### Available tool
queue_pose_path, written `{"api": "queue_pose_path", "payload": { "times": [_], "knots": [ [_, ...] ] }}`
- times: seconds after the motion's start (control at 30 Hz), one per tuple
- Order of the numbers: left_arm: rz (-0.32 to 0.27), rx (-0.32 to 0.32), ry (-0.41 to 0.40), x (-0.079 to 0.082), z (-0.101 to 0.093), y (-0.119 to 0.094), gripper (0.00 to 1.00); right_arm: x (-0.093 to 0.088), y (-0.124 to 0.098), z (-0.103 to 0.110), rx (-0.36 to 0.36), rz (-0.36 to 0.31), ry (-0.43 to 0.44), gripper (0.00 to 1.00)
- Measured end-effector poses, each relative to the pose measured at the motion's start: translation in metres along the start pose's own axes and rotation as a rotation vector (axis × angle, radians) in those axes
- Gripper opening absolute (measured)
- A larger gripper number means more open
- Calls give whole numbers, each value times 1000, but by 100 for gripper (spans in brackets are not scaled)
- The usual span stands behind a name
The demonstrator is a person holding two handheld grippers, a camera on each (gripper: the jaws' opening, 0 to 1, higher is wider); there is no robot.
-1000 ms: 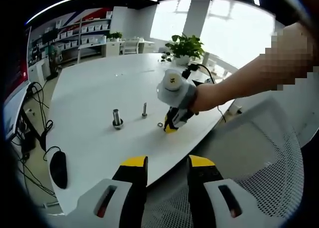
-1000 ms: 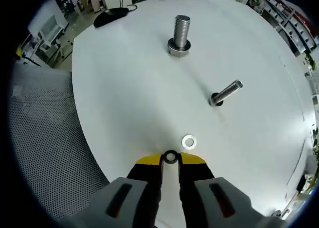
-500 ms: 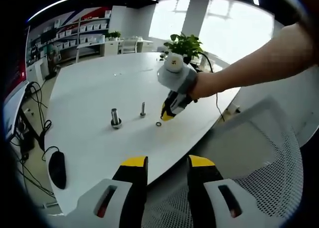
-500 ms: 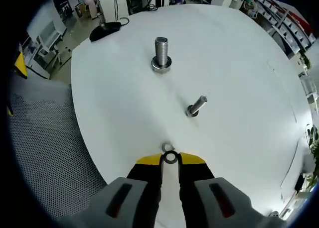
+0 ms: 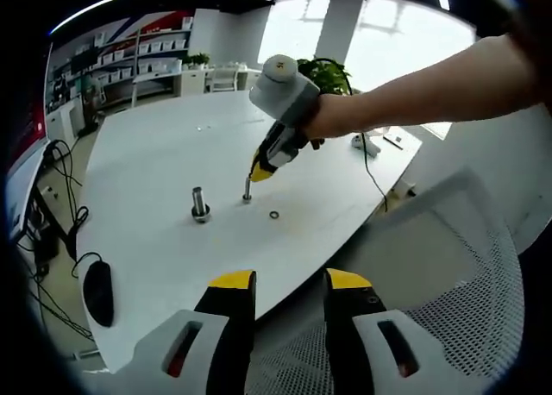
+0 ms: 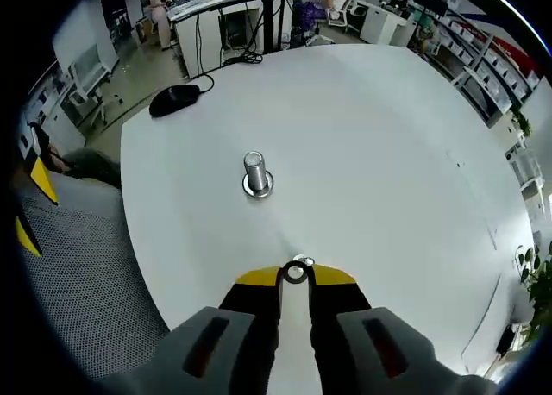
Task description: Place the washer onto the threaded stud by aligning its center hole with the stud, sliding it down to the base, and recovering from edge contact or off-axis alignment until the washer reaches the visible bottom stop.
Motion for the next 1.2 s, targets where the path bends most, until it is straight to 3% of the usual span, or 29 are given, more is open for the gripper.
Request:
{"api": "queue_pose_path", "payload": {
  "times": [0.1, 0.47, 0.83, 1.2],
  "knots": [
    [-1, -2, 2, 1, 0, 0, 29, 7, 1, -1, -12, 26, -76, 14],
    [-1, -5, 4, 3, -4, -2, 29, 5, 4, -6, -16, 80, -99, 14],
    [-4, -6, 2, 1, -1, -1, 29, 5, 12, -5, 7, 94, -79, 14],
    [-4, -6, 4, 3, -3, -2, 29, 7, 6, -1, 14, 103, -102, 14]
  ]
}}
Point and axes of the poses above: the point that each gripper's makers call its tool centre point, and the gripper's own axes: y roughly forward along the fingers, z roughly to its left, x roughly out of its top, the point moved 9 cm from there along -y, roughly backward along the fingers, and after that the axes turned 2 degrees about -y, right-handed, at the moved point
